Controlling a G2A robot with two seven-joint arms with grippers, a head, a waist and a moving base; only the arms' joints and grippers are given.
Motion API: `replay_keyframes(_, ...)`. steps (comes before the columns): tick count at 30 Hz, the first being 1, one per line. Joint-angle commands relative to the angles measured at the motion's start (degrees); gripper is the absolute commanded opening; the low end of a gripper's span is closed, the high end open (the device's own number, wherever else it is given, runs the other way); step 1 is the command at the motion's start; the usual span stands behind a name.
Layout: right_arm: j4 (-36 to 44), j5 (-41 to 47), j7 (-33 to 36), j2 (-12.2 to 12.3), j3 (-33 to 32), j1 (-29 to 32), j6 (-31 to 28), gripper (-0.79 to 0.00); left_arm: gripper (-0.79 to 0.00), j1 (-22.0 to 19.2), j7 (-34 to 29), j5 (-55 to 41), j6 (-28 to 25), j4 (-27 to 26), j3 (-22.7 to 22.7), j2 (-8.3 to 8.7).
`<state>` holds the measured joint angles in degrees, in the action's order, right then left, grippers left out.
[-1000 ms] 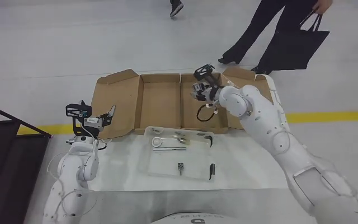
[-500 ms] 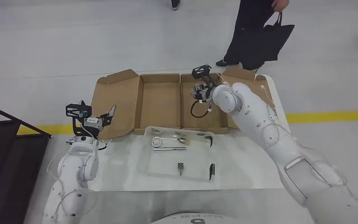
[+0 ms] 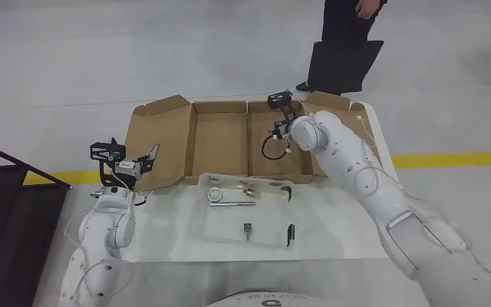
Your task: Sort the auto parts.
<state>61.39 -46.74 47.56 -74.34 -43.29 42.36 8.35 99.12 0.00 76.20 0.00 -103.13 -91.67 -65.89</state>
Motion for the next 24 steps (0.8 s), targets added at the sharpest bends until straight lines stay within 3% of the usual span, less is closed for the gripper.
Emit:
replay_keyframes(1,1.0,-1.77,0.53,0.08,0.41,0.95,0.71,-0.785,0.0,0.0,0.0,0.0,0.0,0.0,0.0,0.0)
replay_keyframes(10,5.68,-5.62,2.45,1.28,-1.51,5.57,0.44,-0.785,0.0,0.0,0.0,0.0,0.0,0.0,0.0,0.0)
replay_keyframes(15,6.33,-5.02,2.53,1.63,-3.17,6.68,-1.84,-0.64,0.0,0.0,0.0,0.0,0.0,0.0,0.0,0.0)
replay_keyframes(19,6.38,-5.28,2.57,1.73,-3.93,7.2,-2.47,-0.579,0.0,0.0,0.0,0.0,0.0,0.0,0.0,0.0)
replay_keyframes(24,7.16,-6.21,3.48,1.87,-4.36,8.12,-3.36,-0.409,0.0,0.0,0.0,0.0,0.0,0.0,0.0,0.0)
